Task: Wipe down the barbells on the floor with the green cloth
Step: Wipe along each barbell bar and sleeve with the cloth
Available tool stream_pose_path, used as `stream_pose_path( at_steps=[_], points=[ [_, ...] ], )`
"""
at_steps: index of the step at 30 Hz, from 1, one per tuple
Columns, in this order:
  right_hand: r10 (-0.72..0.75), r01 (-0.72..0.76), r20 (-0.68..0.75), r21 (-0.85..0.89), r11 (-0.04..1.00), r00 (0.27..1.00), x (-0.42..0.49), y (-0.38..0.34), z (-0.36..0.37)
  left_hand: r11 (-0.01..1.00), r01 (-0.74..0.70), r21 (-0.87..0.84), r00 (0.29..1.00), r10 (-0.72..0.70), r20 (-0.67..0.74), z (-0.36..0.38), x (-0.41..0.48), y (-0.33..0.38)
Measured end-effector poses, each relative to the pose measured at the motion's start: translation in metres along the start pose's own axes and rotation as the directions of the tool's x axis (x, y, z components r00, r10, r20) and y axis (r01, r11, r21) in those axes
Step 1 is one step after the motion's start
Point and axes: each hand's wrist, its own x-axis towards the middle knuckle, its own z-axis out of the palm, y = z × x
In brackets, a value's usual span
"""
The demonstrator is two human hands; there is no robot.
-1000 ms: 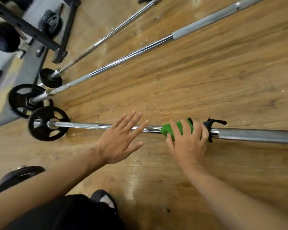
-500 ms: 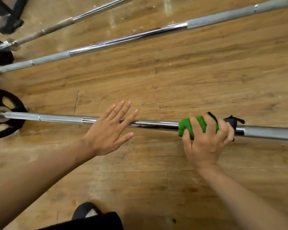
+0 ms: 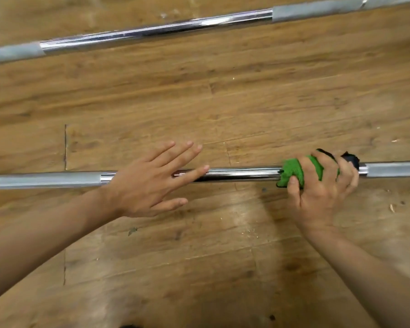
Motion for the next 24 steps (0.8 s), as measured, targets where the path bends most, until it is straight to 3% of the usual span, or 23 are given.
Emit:
stream_pose_path(
  at_steps=[12, 17, 19, 21, 24],
  points=[
    [0.093, -0.092, 0.022, -0.031, 0.995, 0.995, 0.010, -0.018, 0.000, 0.989, 0.003, -0.145, 1.000, -0.007, -0.029, -0.005, 0.006, -0.008],
    [0.352, -0.350, -0.048, 0.040, 0.936, 0.935, 0.013, -0.081, 0.010, 0.990, 0.059, -0.131, 0.998, -0.060, -0.002, -0.005, 0.009, -0.008],
    [0.292, -0.294, 0.034, 0.116, 0.949, 0.956, 0.011, -0.130, 0.007, 0.985, 0.118, -0.123, 0.993, -0.119, 0.002, -0.009, 0.011, -0.005],
    [0.114, -0.141, 0.132, 0.215, 0.966, 0.985, 0.009, -0.160, -0.001, 0.978, 0.169, -0.124, 0.986, -0.169, 0.013, -0.011, 0.012, -0.003],
    [-0.116, 0.080, 0.148, 0.228, 0.970, 0.982, 0.010, -0.123, -0.003, 0.975, 0.185, -0.124, 0.983, -0.183, 0.031, -0.008, 0.014, -0.004]
  ],
)
